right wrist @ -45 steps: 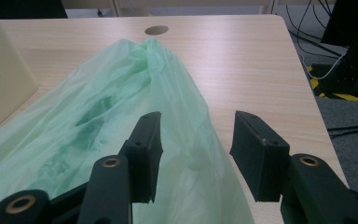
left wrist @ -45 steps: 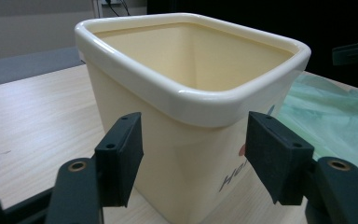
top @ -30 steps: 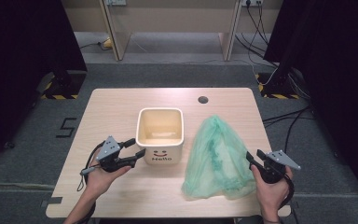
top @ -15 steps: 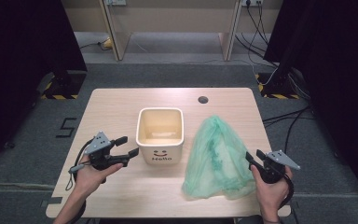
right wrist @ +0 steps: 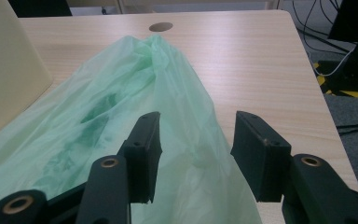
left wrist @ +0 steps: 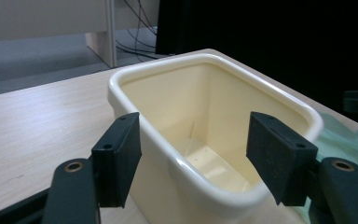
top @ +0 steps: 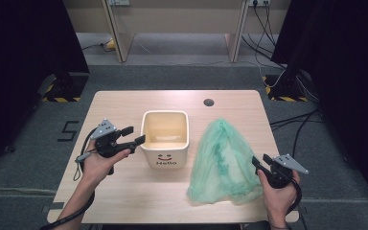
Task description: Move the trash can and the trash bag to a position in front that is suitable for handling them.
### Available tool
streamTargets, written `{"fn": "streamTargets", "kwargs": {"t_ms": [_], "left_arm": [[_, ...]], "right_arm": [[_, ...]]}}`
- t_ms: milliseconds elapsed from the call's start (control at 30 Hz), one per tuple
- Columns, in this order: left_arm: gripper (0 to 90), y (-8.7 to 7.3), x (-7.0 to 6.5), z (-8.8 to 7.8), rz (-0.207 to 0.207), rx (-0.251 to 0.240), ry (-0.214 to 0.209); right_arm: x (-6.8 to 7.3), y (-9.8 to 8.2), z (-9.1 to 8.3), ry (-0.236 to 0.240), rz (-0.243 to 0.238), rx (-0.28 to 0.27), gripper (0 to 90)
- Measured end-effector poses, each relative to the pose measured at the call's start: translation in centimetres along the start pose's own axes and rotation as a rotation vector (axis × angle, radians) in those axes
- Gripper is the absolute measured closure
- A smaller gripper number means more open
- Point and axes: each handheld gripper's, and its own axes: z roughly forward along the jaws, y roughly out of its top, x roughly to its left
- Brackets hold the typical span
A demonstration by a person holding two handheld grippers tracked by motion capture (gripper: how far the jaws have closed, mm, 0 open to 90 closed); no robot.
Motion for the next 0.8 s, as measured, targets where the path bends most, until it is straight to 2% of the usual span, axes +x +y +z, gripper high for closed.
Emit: {"fn": "streamTargets", "kwargs": {"t_ms": [200,400,800], "left_arm": [[36.1,0.9,0.3,1.8,0.013,0.032,0.041],[40.5,1.7,0.6,3.3,-0.012,0.051,0.089],[46.9,2.5,1.5,5.4,-0.006,0.122,0.174]], "right_arm": [[0.1,0.0,0.0,0.001,-0.001,-0.003,51.4],[0.0,0.0,0.0,0.003,-0.002,-0.003,51.3],[0.1,0.0,0.1,0.009,-0.009,0.0,51.2]]}}
